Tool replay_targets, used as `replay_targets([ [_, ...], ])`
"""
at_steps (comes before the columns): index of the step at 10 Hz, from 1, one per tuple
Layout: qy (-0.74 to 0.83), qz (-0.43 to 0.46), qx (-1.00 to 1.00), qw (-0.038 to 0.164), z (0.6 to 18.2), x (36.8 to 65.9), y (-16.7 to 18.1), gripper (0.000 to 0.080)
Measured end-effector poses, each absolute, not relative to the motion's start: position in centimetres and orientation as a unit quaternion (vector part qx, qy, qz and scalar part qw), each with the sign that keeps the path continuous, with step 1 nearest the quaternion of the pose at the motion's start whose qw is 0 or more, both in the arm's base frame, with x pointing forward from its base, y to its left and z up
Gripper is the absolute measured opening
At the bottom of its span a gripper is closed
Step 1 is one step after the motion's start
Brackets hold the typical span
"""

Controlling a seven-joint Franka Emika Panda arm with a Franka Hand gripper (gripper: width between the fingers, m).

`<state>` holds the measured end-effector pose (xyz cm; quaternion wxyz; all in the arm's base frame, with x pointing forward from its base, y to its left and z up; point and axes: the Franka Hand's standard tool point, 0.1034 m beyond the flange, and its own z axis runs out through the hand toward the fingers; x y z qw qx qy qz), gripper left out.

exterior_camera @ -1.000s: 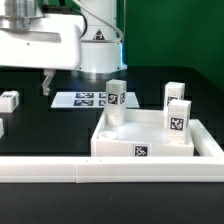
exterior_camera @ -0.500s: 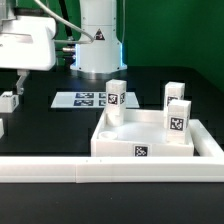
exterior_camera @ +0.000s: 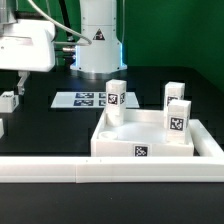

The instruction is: Assemble square table

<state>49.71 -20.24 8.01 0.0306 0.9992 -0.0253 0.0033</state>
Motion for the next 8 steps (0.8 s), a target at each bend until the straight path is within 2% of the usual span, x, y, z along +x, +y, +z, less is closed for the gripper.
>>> replay_targets([
  [4,-0.017,-0.009,0.999,0.039,6.3,44.6,-21.9,0.0649],
  [8,-0.019,-0.021,0.999,0.036,5.7,42.7,-21.9,0.0649],
])
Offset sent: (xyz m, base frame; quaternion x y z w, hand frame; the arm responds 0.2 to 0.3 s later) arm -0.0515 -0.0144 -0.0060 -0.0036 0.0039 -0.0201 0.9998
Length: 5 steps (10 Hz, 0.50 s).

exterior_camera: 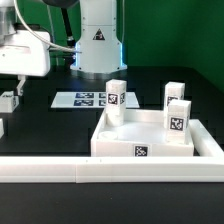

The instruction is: Assemble square table

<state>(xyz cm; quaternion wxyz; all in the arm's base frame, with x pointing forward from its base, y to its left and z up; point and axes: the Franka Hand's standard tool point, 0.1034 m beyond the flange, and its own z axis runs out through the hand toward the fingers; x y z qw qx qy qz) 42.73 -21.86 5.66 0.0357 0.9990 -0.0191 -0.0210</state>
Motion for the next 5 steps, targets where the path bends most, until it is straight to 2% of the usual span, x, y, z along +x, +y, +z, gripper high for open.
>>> replay_targets([
  [5,0.023,-0.042,0.998,0.029,4.8,39.8,-22.6,0.0649],
])
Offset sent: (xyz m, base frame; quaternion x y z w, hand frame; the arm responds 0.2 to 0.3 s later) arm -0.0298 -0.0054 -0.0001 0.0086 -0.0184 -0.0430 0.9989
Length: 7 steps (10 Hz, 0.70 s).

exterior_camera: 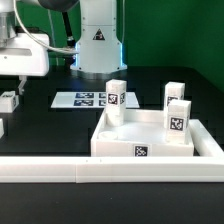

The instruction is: Assemble square table

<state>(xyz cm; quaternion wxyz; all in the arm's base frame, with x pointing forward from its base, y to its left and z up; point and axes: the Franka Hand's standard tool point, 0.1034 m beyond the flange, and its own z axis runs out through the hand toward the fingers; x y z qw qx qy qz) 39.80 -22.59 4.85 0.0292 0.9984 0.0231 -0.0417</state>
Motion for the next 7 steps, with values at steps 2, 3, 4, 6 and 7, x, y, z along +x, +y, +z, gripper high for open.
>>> replay_targets([
  [2,0.019,-0.051,0.998,0.026,4.4,38.4,-22.7,0.0649],
  [3,0.019,-0.054,0.998,0.025,4.3,38.0,-22.6,0.0649],
  [4,0.019,-0.058,0.998,0.024,4.0,37.3,-22.6,0.0649],
  [6,0.017,-0.064,0.998,0.023,3.7,36.3,-22.7,0.0649],
  [7,0.018,-0.064,0.998,0.023,3.7,36.4,-22.7,0.0649],
])
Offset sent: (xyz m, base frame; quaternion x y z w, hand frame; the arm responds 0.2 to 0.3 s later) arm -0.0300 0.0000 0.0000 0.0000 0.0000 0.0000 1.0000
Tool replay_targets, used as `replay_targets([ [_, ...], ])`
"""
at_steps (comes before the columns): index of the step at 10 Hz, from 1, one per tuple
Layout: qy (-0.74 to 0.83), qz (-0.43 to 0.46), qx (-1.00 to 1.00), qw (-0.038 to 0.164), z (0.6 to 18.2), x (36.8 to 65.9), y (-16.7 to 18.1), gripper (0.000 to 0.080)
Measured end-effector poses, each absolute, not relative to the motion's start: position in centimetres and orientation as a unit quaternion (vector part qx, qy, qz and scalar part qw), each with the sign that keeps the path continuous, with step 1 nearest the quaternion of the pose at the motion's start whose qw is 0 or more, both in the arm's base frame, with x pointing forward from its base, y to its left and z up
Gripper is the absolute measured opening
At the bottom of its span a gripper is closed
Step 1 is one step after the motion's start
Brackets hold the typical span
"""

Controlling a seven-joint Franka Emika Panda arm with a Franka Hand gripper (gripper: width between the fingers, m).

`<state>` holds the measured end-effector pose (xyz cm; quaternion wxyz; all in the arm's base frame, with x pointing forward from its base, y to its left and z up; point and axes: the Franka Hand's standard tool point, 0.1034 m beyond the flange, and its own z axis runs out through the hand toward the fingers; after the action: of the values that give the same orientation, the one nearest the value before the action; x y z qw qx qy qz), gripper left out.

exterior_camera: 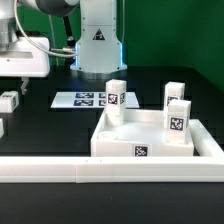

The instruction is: Assemble square table

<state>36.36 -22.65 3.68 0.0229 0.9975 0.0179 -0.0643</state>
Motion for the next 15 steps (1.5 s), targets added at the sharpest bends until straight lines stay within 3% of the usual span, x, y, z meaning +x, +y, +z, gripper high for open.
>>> replay_targets([
  [4,0.018,-0.073,0.997,0.022,3.3,36.3,-22.7,0.0649],
  [6,0.006,-0.129,0.992,0.002,2.8,36.5,-21.6,0.0649],
  [10,0.002,-0.214,0.977,-0.002,1.7,37.2,-21.4,0.0649],
  [15,0.005,-0.354,0.935,-0.021,2.3,35.4,-22.1,0.0649],
])
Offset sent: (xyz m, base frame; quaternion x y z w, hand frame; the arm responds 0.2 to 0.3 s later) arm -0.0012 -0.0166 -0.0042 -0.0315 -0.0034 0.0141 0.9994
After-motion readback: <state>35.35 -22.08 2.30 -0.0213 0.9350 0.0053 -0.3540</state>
